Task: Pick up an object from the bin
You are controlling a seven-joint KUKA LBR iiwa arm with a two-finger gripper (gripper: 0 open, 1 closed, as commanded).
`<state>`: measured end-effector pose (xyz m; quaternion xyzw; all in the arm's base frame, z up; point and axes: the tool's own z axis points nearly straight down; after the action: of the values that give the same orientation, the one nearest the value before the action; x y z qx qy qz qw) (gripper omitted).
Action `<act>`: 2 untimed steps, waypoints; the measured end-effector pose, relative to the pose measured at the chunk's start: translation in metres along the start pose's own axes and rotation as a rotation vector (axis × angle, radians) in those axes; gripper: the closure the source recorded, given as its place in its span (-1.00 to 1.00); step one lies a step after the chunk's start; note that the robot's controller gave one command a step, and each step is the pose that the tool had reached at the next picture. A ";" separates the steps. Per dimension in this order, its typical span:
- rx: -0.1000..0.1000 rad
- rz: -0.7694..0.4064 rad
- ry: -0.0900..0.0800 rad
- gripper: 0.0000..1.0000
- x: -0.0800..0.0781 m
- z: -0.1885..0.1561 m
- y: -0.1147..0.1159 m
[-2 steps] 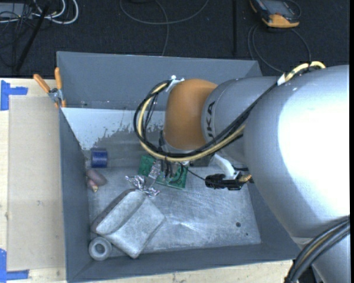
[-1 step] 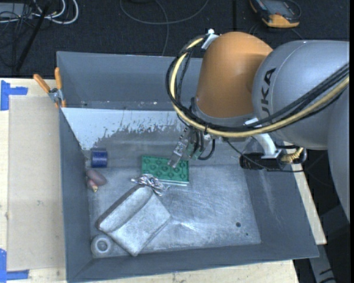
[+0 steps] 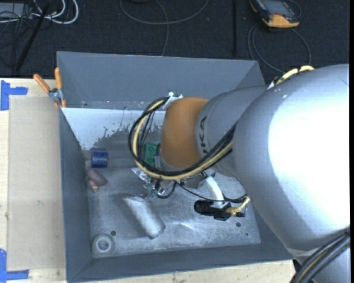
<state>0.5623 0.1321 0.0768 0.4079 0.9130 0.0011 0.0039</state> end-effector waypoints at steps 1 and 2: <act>0.003 -0.001 0.003 -1.00 0.001 0.000 -0.001; 0.006 -0.181 0.005 -1.00 -0.055 -0.032 0.009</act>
Offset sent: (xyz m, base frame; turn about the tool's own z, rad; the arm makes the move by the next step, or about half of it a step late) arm 0.0000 0.0000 0.0000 0.0000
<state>0.6059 0.0974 0.1094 0.3236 0.9462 -0.0008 0.0005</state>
